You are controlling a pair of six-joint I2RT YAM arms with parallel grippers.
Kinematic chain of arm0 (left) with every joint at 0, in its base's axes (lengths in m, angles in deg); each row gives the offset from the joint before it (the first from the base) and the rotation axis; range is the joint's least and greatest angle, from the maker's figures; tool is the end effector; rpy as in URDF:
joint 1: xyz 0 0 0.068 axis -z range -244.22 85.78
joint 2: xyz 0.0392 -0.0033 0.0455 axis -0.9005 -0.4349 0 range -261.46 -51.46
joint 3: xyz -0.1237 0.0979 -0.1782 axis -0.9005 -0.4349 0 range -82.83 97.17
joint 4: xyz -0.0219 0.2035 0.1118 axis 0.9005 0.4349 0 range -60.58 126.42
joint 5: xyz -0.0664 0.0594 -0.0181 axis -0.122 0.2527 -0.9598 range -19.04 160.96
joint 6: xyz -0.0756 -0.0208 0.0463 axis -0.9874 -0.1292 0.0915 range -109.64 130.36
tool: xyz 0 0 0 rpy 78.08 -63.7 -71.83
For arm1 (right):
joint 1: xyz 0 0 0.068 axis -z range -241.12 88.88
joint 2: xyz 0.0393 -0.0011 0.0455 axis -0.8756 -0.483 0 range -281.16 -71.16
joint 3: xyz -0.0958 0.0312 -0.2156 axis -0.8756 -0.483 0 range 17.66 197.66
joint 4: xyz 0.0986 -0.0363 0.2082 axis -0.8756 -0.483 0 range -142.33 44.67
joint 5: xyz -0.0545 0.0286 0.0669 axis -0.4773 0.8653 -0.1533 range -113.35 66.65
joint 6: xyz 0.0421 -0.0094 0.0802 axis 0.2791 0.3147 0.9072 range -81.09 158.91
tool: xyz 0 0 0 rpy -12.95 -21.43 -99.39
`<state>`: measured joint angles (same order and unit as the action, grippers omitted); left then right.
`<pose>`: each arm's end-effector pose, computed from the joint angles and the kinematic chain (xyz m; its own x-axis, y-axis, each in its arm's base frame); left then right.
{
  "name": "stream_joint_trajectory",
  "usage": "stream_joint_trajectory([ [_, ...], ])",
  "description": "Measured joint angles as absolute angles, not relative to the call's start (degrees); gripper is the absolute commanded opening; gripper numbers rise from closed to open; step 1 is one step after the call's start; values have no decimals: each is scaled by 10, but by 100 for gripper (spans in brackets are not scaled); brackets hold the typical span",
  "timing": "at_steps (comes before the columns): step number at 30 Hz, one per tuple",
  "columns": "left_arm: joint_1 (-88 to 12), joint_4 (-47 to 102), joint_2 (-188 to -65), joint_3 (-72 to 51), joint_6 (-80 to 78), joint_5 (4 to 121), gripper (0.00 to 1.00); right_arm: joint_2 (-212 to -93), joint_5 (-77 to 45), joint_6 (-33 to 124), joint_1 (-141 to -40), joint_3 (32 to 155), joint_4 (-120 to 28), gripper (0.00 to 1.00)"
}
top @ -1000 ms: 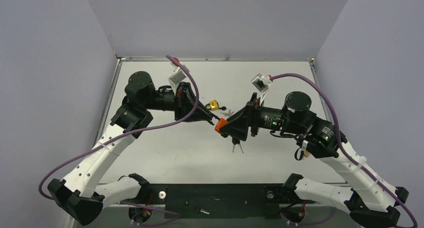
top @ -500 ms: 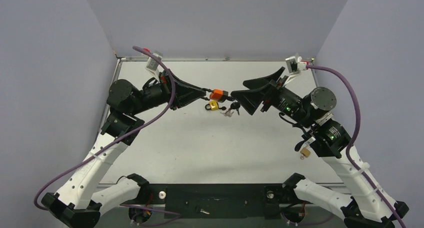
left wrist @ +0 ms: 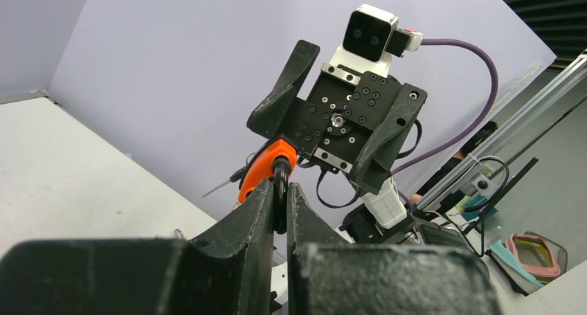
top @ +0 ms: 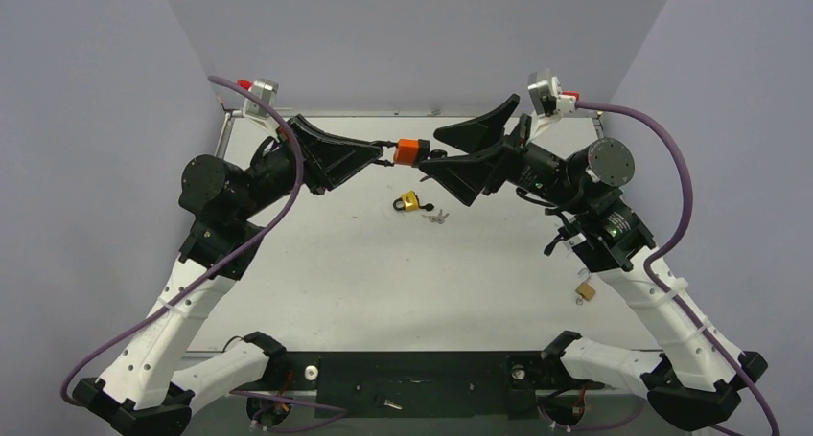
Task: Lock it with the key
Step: Lock the lock.
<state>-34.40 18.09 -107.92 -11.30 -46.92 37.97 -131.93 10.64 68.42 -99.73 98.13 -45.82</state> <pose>0.1629 -0.1448 0.4804 -0.4985 -0.5276 -0.6879 0.7787 0.0762 -0.6228 0.1468 0.1755 0.4877 -0.2345 0.3355 -0.9124 -0.9359 0.1759 0.3052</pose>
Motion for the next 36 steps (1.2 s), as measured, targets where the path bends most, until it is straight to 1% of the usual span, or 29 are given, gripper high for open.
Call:
stream_joint_trajectory([
  [7, -344, 175, -1079, -113, -492, 380, 0, -1346, 133, 675, -1015, 1005, -455, 65],
  [9, -344, 170, -1079, -113, -495, 379, 0, -1350, 136, 665, -1030, 1010, -459, 60],
  [10, -344, 168, -1078, -113, -497, 379, 0, -1351, 136, 661, -1034, 1010, -461, 56],
  [14, -344, 163, -1075, -113, -503, 377, 0, -1353, 136, 653, -1039, 1010, -464, 50],
  [20, -344, 159, -1073, -113, -507, 374, 0, -1353, 136, 653, -1039, 1010, -463, 46],
  [25, -344, 157, -1072, -113, -507, 373, 0, -1356, 136, 664, -1039, 1010, -457, 39],
  [36, -344, 145, -1070, -113, -509, 371, 0, -1371, 154, 693, -1040, 1007, -435, 38],
])
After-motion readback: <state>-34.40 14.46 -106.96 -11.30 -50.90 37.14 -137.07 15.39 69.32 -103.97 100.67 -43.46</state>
